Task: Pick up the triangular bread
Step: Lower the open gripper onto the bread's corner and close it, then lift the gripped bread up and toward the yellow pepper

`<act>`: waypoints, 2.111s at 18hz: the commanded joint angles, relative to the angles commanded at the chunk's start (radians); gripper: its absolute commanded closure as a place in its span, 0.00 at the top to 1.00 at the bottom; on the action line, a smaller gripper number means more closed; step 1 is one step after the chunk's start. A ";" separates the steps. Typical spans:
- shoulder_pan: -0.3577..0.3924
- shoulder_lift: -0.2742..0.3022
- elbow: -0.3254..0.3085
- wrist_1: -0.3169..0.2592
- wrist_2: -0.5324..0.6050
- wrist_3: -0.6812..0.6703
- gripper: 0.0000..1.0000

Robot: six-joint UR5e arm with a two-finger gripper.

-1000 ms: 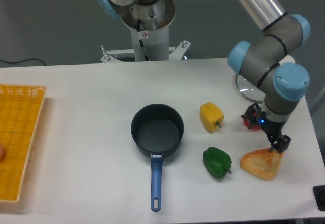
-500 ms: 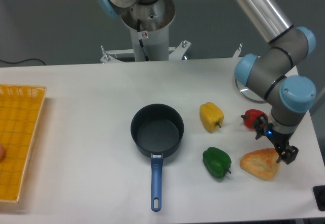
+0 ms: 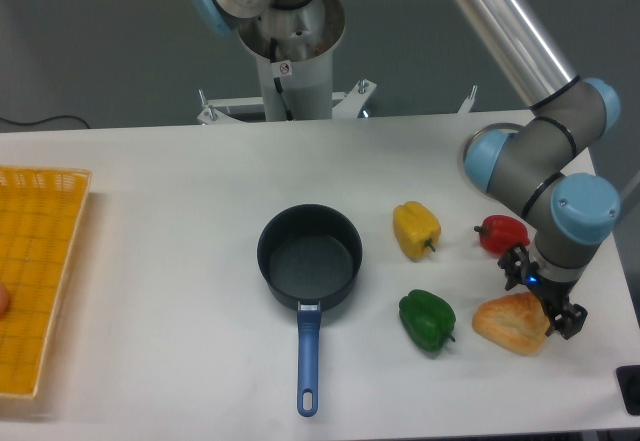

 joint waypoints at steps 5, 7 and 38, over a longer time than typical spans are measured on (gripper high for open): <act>-0.005 0.002 -0.011 -0.002 0.005 0.015 0.70; -0.005 0.003 -0.012 -0.005 0.006 0.017 0.57; -0.048 0.299 -0.141 -0.247 0.012 0.031 0.05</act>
